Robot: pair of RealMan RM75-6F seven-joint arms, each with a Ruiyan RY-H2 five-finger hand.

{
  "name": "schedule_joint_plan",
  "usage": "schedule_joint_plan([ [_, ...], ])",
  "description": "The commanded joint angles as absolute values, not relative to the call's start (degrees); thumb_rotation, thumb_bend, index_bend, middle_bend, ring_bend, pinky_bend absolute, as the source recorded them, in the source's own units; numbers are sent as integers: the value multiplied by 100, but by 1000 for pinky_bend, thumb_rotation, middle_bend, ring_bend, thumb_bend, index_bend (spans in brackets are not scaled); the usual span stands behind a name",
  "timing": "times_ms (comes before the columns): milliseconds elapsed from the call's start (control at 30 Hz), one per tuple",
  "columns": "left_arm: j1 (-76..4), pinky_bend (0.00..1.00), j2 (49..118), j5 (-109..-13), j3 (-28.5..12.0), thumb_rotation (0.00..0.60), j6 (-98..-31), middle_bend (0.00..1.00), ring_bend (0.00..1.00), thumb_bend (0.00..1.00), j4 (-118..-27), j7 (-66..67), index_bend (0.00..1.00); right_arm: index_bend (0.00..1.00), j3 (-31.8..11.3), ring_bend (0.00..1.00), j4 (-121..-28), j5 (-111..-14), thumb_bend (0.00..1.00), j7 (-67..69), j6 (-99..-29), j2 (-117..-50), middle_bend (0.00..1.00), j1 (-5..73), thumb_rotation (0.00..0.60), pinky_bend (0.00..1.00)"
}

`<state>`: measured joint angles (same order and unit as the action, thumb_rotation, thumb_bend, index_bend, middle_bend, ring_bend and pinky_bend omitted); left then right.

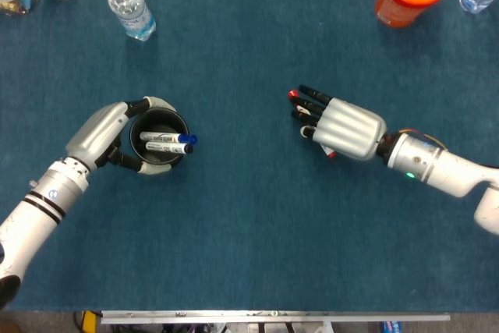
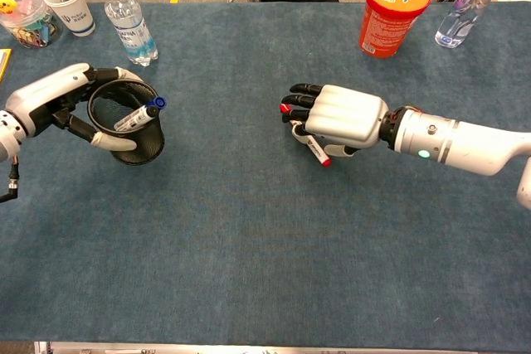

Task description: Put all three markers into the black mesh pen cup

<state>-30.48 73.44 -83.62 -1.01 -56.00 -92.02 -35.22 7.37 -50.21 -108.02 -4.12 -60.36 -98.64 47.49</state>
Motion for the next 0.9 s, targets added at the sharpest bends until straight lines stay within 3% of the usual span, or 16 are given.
schedule_joint_plan([
  [33,-3045,234,7343,-8373,-101,600,-5605,337,331,109,-9194,-3539,302,456,747,96,-5024,-10765,280,-448,-5992,-9898,223,4757,600,90],
  [500,-3017,233,7309,-8414,-88,600,-5633,336,331,109,-9178,-3609,301,478,773,97,-5017,-10654,281,-532,-5969,-10014,227,4784,600,90],
  [900,-2983,234,7284,-8404,-84,600,-5657,335,331,109,-9175,-3623,300,576,777,100,-4842,-10594,281,-466,-6082,-10148,267,4764,600,90],
])
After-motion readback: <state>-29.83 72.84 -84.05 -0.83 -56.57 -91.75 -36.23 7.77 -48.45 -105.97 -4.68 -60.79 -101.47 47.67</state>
